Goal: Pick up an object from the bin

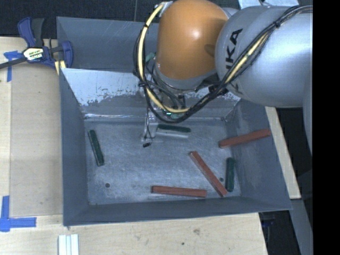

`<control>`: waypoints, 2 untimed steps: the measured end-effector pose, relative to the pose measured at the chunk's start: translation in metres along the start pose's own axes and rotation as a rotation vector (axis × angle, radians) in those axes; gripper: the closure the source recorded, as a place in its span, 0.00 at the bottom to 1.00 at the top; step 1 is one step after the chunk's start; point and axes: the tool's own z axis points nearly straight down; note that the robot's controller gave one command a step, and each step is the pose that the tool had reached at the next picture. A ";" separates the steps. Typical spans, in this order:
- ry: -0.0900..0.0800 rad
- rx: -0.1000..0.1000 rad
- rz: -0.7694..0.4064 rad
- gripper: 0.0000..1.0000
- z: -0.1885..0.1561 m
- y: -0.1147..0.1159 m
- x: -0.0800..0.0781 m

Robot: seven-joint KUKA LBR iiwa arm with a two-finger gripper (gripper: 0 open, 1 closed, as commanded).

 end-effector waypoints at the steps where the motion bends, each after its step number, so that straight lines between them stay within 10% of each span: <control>1: 0.005 0.003 0.478 0.00 0.168 0.062 0.018; 2: -0.002 -0.001 0.015 0.00 0.136 0.091 0.037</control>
Offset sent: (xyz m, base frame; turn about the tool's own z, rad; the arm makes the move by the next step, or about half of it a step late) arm -0.0172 0.0616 -0.1675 0.4805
